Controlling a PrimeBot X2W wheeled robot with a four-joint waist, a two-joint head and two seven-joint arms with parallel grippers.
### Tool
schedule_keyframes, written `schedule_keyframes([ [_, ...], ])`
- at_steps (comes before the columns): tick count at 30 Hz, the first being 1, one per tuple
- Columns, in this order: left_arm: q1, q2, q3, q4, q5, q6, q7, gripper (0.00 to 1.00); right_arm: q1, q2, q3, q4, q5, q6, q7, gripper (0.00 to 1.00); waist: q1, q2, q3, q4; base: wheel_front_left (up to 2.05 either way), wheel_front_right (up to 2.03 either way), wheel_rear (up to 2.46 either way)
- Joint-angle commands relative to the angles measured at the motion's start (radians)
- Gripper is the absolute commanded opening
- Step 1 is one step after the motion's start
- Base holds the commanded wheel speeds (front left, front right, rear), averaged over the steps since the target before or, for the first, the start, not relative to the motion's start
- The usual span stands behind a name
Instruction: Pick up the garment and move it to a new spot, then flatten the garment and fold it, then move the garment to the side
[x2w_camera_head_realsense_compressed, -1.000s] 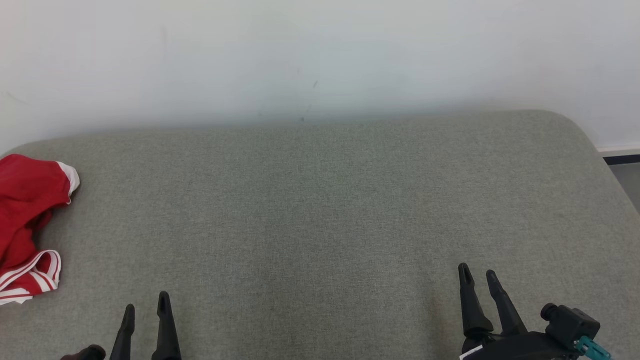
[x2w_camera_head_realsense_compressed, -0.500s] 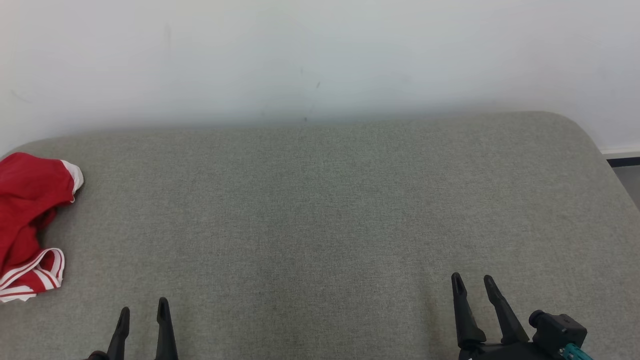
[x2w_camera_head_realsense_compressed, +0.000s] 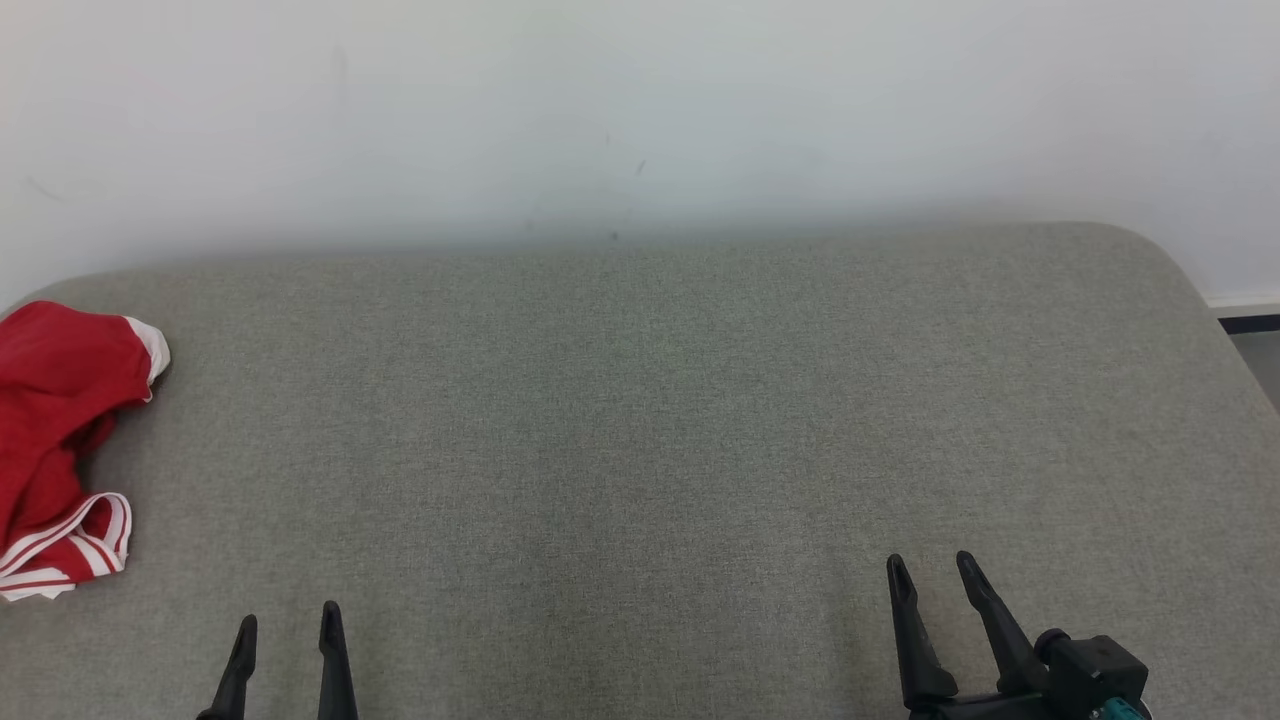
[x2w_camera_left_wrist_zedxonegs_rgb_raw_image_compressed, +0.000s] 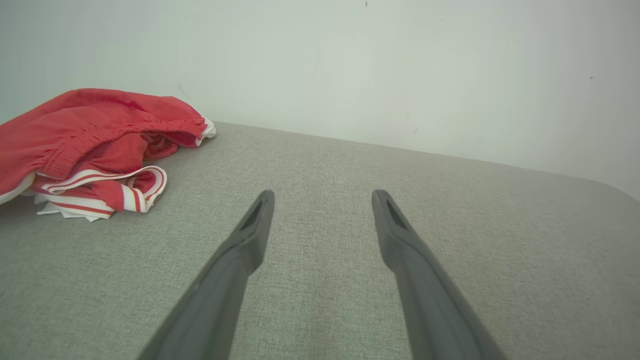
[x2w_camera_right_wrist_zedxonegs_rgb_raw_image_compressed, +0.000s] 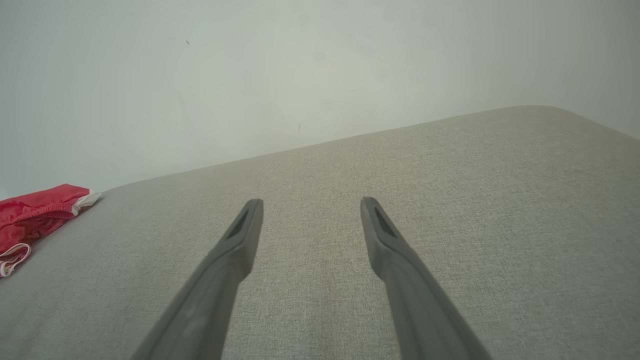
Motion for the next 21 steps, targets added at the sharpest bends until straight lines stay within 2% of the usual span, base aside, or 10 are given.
schedule_keyframes([
  [1, 0.005, 0.005, 0.001, -0.008, 0.026, 0.003, -0.011, 1.00, 0.003, -0.001, 0.002, -0.008, -0.025, 0.003, -0.009, 1.00, 0.0000, 0.0000, 0.000, 0.000, 0.00, 0.00, 0.00],
  [13, 0.020, 0.006, -0.004, -0.020, 0.111, 0.015, -0.032, 1.00, 0.011, -0.001, 0.006, -0.013, -0.116, 0.003, -0.031, 1.00, 0.0000, 0.0000, 0.000, 0.005, 0.00, 0.00, 0.00],
  [21, 0.026, 0.006, 0.003, -0.023, 0.157, 0.014, -0.046, 1.00, 0.018, -0.001, -0.005, -0.010, -0.131, 0.004, -0.046, 1.00, 0.0000, 0.0000, -0.001, 0.008, 0.00, 0.00, 0.00],
])
